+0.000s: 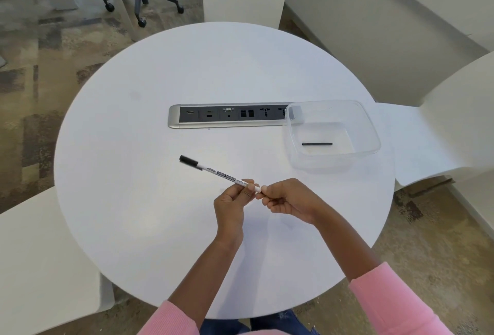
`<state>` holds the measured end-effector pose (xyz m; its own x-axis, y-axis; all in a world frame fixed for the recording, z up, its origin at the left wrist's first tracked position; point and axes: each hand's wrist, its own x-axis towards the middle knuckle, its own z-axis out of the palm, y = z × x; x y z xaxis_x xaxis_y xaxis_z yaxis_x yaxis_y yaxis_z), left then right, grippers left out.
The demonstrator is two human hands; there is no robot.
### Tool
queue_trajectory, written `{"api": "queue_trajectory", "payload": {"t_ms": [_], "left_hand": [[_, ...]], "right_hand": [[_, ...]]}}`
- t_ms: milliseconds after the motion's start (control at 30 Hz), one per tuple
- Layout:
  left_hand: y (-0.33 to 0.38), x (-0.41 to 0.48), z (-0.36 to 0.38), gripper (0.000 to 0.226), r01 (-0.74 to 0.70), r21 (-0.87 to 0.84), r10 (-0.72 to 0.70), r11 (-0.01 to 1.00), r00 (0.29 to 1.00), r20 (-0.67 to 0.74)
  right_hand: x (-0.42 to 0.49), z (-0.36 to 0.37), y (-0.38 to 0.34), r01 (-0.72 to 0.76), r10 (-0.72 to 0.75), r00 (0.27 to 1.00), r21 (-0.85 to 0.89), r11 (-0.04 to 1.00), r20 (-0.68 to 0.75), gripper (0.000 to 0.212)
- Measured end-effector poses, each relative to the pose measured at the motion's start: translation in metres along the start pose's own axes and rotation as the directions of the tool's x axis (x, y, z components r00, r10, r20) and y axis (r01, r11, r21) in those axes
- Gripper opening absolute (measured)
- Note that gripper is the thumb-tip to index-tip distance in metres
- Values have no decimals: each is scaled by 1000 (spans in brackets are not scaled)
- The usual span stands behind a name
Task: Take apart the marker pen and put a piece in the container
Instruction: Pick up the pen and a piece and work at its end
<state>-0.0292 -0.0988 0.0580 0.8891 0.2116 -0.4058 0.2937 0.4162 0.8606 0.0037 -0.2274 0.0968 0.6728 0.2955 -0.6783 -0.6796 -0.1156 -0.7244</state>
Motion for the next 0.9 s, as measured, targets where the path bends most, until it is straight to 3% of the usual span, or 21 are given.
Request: {"api": "queue_trajectory", "payload": {"t_ms": [67, 133, 200, 267, 500, 600, 700, 900], "left_hand": [[2, 2, 2, 16, 23, -67, -24, 997, 1000, -14], [4, 4, 3, 18, 61, -147, -66, 987, 997, -28], [7, 4, 4, 23, 85, -205, -93, 975, 995, -31], [9, 4, 4, 34, 100, -242, -109, 965, 994, -26], [12, 2, 8, 37, 123, -289, -132, 949, 991, -13], [11, 0, 8, 28, 122, -297, -134, 947, 991, -23], [10, -1, 8, 20, 119, -264, -130, 957, 991, -24], [8, 3, 5, 13, 69, -87, -64, 994, 996, 57]], "right_hand": [[-1, 8, 5, 120, -122, 990, -40, 992, -71, 27], [-2, 17, 13, 244, -282, 940, -199, 949, -191, 25], [-4, 24, 22, 329, -467, 843, -434, 839, -265, 15], [-5, 27, 27, 330, -584, 772, -629, 704, -249, 12], [-2, 30, 26, 295, -740, 653, -844, 448, -164, 18], [-2, 29, 23, 293, -760, 639, -875, 384, -120, 19], [0, 28, 20, 304, -715, 686, -840, 450, -134, 19], [0, 22, 13, 283, -443, 855, -475, 833, -268, 35]]}}
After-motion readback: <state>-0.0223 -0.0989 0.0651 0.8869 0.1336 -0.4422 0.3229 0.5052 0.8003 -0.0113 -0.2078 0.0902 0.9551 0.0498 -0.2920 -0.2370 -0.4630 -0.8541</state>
